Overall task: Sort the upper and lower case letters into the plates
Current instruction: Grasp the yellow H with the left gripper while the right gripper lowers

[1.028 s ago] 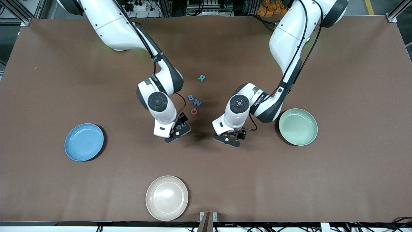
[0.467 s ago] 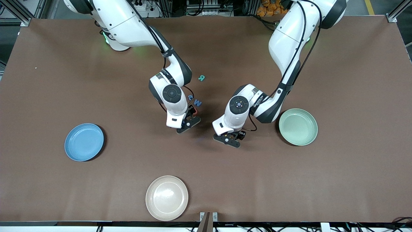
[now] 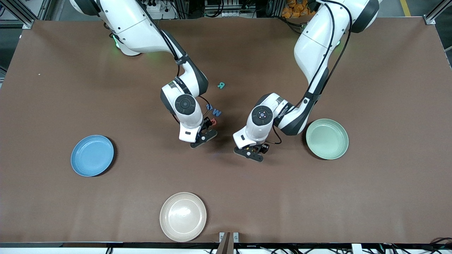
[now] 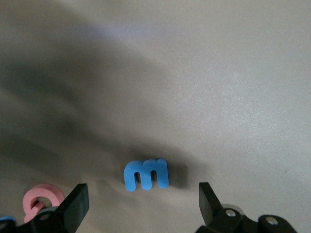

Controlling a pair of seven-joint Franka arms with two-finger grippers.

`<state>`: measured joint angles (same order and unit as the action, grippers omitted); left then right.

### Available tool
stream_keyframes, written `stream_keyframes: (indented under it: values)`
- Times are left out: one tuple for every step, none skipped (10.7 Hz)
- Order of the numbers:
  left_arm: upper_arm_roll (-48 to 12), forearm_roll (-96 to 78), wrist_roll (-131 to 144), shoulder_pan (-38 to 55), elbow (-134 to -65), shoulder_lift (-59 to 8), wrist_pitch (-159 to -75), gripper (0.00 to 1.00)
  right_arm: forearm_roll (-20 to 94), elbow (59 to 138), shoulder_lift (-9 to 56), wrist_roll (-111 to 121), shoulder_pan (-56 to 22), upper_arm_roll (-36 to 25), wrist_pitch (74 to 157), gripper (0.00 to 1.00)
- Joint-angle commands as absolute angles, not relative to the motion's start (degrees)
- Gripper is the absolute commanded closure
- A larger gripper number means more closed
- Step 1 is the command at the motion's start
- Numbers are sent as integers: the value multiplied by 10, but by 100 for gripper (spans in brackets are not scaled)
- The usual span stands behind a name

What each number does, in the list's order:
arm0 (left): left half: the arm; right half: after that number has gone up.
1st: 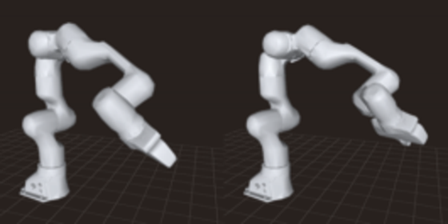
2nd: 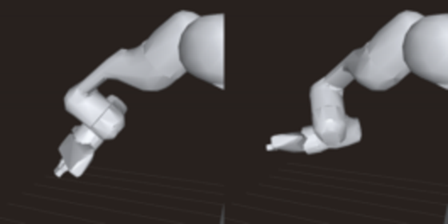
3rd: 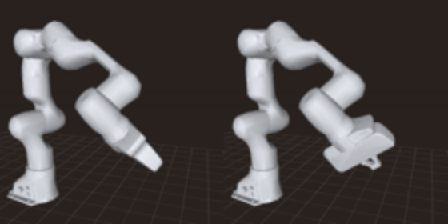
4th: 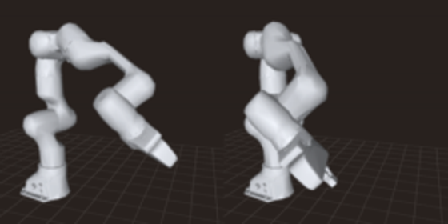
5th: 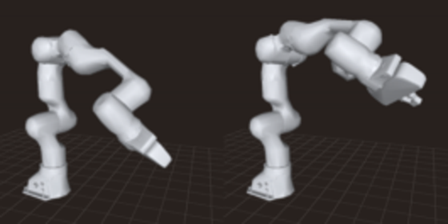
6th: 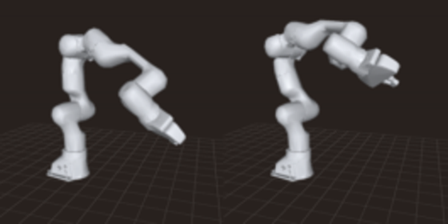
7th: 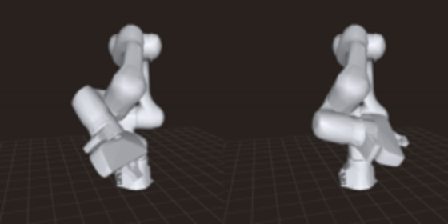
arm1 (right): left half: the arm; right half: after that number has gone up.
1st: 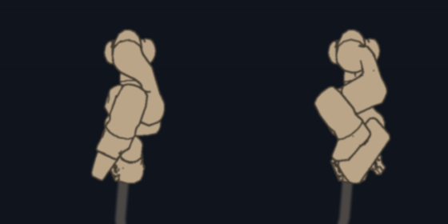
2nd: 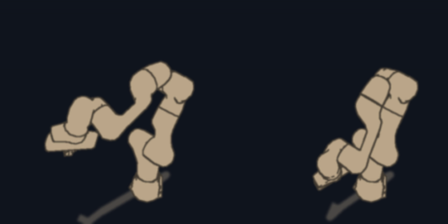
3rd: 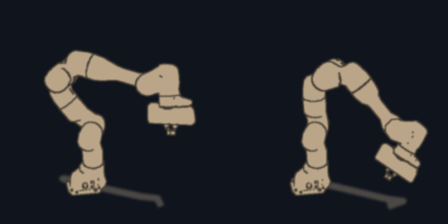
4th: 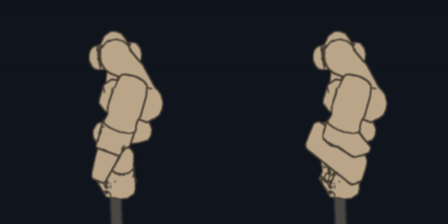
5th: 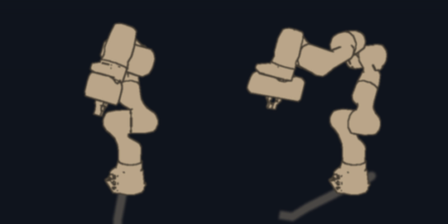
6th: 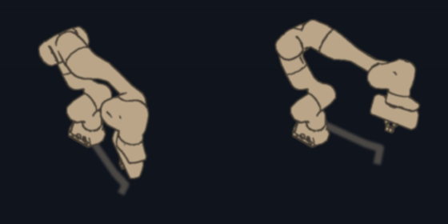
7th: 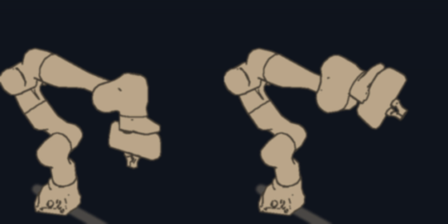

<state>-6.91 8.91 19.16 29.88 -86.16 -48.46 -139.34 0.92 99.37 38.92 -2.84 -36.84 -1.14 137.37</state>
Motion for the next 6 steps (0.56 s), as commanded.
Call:
stream_keyframes:
  values:
    - [-62, 106, 204, 306, -850, -492, -1398, 64, 2, 1002, 392, -25, -366, -7, 1402, 0]
    - [-62, 106, 204, 305, -851, -491, -1398, 80, 1, 1002, 395, -17, -366, -7, 1404, 0]
    - [-62, 107, 204, 304, -853, -486, -1397, 95, 1, 1002, 395, 0, -363, -7, 1404, 0]
    - [-62, 109, 204, 297, -858, -481, -1396, 100, 1, 1002, 396, 4, -363, -7, 1404, 0]
    - [-62, 109, 204, 288, -862, -467, -1388, 100, 1, 1002, 400, 4, -363, -7, 1404, 0]
    - [-62, 109, 199, 266, -873, -441, -1379, 100, 1, 1002, 402, 4, -363, -7, 1405, 0]
